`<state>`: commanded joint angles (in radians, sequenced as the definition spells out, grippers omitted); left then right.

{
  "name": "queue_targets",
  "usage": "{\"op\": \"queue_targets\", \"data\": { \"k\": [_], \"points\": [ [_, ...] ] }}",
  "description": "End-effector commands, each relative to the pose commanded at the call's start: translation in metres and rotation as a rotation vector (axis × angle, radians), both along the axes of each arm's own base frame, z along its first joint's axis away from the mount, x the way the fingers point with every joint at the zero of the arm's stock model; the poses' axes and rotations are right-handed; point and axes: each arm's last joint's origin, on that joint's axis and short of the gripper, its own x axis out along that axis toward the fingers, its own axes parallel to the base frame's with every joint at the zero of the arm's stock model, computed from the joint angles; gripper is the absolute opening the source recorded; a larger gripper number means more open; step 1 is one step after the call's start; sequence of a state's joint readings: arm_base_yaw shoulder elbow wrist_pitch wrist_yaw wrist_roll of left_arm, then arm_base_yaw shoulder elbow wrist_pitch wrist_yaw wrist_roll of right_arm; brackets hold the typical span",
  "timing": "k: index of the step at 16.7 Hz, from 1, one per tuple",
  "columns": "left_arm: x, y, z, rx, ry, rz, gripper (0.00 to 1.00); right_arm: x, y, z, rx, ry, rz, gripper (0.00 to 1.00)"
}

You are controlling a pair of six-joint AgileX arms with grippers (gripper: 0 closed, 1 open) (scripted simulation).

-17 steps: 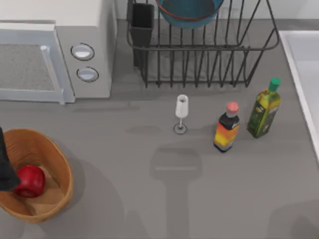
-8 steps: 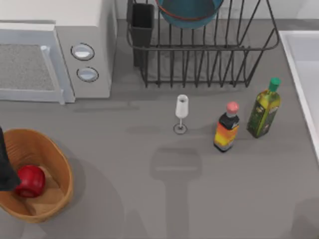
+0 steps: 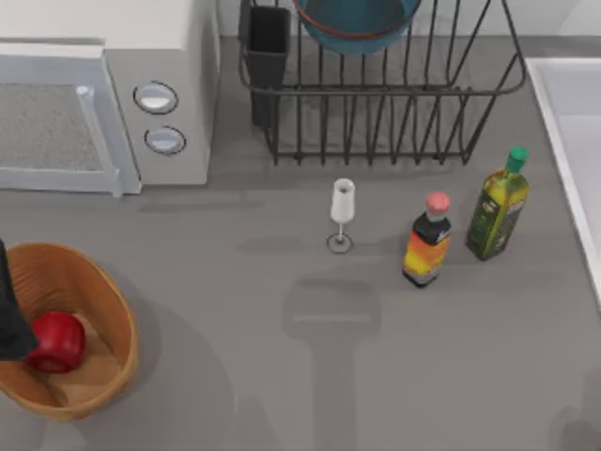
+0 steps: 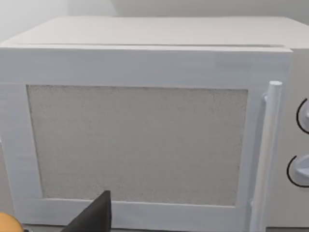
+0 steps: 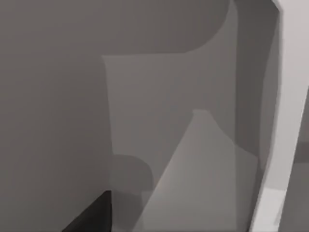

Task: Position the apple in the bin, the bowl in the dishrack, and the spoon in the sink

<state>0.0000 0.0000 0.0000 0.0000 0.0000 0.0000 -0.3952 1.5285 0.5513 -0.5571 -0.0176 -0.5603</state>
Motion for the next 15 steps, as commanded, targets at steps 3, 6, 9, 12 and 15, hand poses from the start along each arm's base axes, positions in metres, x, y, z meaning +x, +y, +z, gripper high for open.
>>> {"op": "queue_targets", "data": {
  "k": [3, 6, 9, 12, 15],
  "points": [
    [0.0000, 0.0000, 0.0000, 0.000, 0.000, 0.000, 1.00, 0.0000, 0.0000, 0.0000, 0.000, 0.000, 0.000, 0.92],
    [0.0000, 0.0000, 0.0000, 0.000, 0.000, 0.000, 1.00, 0.0000, 0.0000, 0.0000, 0.000, 0.000, 0.000, 0.70],
    [0.0000, 0.0000, 0.0000, 0.000, 0.000, 0.000, 1.00, 0.0000, 0.0000, 0.0000, 0.000, 0.000, 0.000, 0.47],
    [0.0000, 0.0000, 0.0000, 0.000, 0.000, 0.000, 1.00, 0.0000, 0.0000, 0.0000, 0.000, 0.000, 0.000, 0.25],
    [0.0000, 0.0000, 0.0000, 0.000, 0.000, 0.000, 1.00, 0.0000, 0.0000, 0.0000, 0.000, 0.000, 0.000, 0.02]
  ]
}}
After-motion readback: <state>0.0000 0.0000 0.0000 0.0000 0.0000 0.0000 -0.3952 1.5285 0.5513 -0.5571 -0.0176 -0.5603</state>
